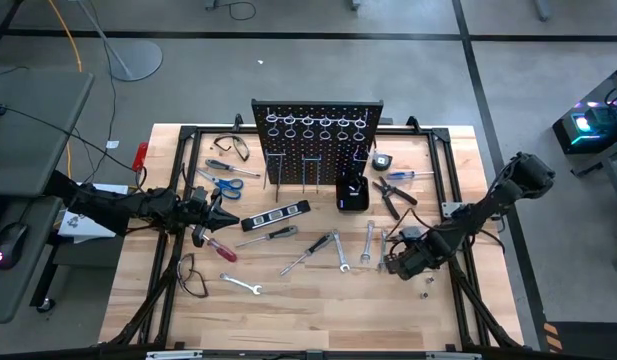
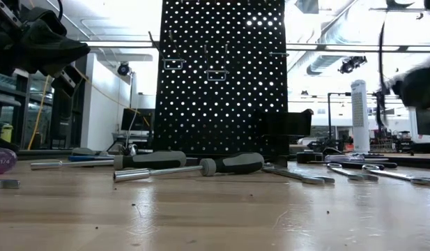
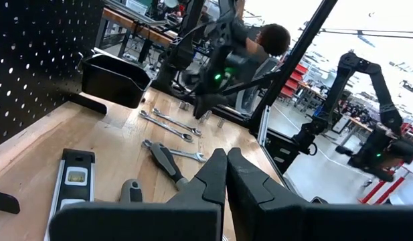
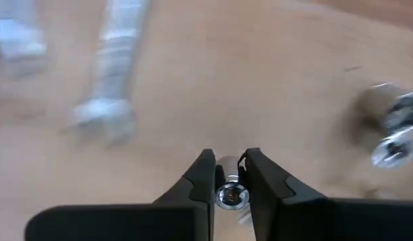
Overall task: Hang tools onto peg board
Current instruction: Put the silver socket in the black bin on the pegboard
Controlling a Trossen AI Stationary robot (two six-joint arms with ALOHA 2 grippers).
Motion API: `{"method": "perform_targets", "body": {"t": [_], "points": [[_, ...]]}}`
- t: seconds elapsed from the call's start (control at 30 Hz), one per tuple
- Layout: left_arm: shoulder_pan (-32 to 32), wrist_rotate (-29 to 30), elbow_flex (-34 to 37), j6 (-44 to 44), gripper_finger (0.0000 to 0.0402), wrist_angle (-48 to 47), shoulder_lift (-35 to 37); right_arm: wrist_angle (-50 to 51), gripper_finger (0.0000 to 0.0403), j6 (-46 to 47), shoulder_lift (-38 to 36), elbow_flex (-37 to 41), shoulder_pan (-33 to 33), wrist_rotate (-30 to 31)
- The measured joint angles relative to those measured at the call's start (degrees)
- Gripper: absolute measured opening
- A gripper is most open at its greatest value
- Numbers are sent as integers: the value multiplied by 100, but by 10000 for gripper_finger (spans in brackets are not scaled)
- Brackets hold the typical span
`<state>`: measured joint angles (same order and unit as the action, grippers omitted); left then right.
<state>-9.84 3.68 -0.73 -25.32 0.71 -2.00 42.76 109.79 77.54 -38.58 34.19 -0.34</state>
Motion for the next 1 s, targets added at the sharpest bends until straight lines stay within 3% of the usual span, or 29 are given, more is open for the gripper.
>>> {"method": "perform_targets", "body": {"t": [0.07, 0.2, 0.33, 0.4, 0.63, 0.83, 1.0], "points": [[0, 0, 0, 0, 0, 2, 2, 416, 37, -211, -107, -372, -89, 315], [0, -1, 0, 0, 0, 0, 1, 1184, 37, -789, -258, -1012, -543, 1525], [0, -2, 0, 0, 0, 0, 2, 1062, 37, -1659, -333, -1344, -1307, 2726], [-1, -2, 0, 0, 0, 0, 2, 685, 37, -2171, -333, -1385, -1760, 3033], [1, -1, 0, 0, 0, 2, 2, -1519, 56, -4262, -260, -1245, -3200, 2731], [1, -2, 0, 0, 0, 0, 2, -1505, 136, -4919, -291, -1232, -3582, 2296], [0, -1, 0, 0, 0, 0, 0, -1516, 173, -5074, -310, -1234, -3514, 1766]]}}
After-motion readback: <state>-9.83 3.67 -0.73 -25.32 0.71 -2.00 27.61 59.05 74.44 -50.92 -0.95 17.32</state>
